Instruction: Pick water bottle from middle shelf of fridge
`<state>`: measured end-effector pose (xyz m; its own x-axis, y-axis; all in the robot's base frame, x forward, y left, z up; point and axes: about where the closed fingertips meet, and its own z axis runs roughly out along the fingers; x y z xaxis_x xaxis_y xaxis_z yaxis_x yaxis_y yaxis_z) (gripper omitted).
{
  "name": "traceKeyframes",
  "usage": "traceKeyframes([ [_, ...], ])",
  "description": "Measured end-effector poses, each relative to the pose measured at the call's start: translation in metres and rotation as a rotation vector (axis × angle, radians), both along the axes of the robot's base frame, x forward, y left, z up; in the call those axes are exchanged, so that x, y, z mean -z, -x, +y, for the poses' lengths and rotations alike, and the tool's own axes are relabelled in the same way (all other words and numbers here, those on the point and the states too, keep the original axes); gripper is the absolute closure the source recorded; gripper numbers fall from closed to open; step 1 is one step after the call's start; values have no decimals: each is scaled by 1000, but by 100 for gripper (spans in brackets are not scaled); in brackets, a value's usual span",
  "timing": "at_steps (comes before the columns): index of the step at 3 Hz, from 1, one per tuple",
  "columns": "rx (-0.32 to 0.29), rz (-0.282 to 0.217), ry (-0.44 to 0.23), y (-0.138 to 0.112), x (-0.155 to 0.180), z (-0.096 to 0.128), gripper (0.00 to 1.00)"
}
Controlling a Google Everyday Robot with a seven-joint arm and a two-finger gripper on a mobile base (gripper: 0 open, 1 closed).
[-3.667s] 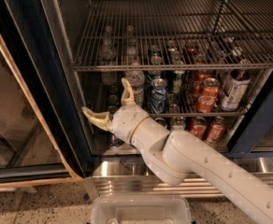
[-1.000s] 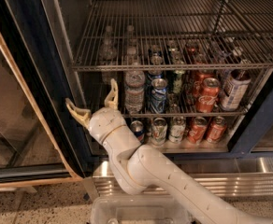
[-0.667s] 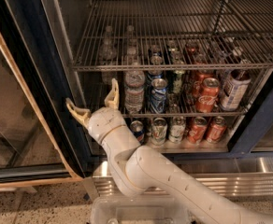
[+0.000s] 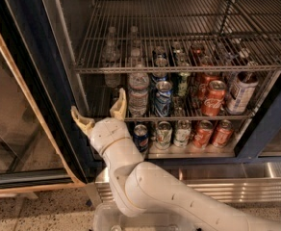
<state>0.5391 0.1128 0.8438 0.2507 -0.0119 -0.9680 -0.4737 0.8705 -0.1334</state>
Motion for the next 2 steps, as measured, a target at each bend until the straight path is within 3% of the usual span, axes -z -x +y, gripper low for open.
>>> traceKeyframes([
  [2,30,49,-30,-1,19,-5,22],
])
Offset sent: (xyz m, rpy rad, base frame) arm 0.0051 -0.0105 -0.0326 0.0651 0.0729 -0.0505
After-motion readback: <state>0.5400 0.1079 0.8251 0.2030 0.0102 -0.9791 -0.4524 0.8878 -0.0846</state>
